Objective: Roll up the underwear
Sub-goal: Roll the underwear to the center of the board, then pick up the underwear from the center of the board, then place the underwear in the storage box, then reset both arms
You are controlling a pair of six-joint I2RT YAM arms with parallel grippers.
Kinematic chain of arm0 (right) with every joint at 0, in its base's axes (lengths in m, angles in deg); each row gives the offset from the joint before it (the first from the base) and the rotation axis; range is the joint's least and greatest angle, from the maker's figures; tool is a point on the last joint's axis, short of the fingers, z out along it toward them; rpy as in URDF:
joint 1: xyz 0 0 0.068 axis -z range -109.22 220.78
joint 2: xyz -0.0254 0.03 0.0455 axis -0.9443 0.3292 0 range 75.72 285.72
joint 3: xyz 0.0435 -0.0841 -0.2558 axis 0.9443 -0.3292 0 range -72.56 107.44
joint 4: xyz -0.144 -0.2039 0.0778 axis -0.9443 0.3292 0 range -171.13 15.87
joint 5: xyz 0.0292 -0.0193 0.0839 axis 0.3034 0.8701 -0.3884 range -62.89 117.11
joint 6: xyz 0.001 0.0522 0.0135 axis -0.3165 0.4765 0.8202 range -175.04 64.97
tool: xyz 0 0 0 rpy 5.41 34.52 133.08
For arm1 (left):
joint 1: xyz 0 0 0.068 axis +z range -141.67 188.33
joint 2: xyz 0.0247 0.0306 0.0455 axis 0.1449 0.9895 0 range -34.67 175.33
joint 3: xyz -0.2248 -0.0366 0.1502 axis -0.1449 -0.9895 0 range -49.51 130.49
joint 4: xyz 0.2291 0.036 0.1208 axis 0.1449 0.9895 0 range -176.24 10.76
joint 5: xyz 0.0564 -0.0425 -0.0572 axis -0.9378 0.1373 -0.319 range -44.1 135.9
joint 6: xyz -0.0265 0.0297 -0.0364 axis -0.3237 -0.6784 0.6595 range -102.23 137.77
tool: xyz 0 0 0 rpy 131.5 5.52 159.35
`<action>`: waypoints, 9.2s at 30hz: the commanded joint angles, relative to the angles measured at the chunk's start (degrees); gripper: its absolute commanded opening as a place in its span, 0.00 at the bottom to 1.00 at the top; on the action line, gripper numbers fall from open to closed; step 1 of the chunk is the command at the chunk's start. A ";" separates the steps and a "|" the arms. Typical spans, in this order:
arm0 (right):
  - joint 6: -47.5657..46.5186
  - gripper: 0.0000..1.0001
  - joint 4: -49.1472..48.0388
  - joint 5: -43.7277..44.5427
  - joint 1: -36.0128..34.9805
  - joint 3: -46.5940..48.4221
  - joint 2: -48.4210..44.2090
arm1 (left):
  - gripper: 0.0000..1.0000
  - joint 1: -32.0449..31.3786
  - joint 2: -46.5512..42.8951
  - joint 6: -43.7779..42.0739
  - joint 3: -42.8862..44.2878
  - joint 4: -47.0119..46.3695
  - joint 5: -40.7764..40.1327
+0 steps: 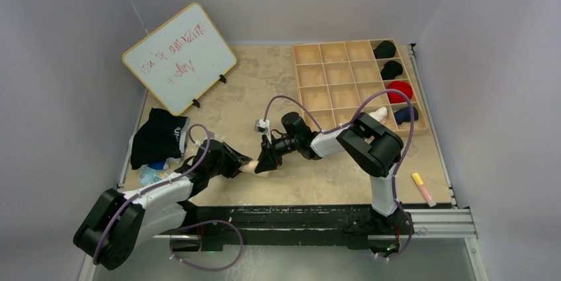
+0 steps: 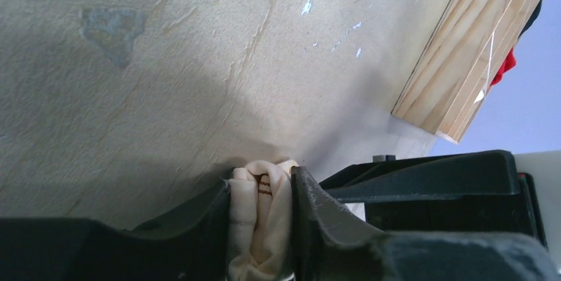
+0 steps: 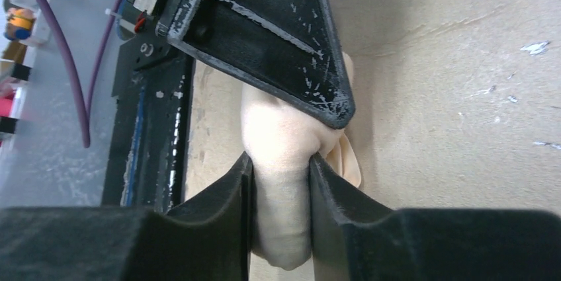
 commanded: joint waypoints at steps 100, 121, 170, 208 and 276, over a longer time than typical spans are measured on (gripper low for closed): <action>34.11 0.00 74.41 84.82 34.43 35.90 -15.85 | 0.58 5.62 -14.83 -6.59 12.72 36.16 -7.18; 39.69 0.00 84.26 90.07 42.50 50.71 4.92 | 0.56 5.62 -13.94 -9.37 14.34 35.97 -7.24; 39.75 0.66 72.59 90.64 43.01 46.11 4.92 | 0.55 5.62 -10.75 -11.04 13.81 32.30 -4.95; 32.12 0.65 67.19 83.88 42.96 40.18 -3.33 | 0.54 5.62 -10.20 -12.64 14.35 31.72 -2.97; 0.60 0.99 53.38 65.07 30.65 10.01 -46.90 | 0.94 35.76 -3.84 -52.88 56.44 44.43 5.02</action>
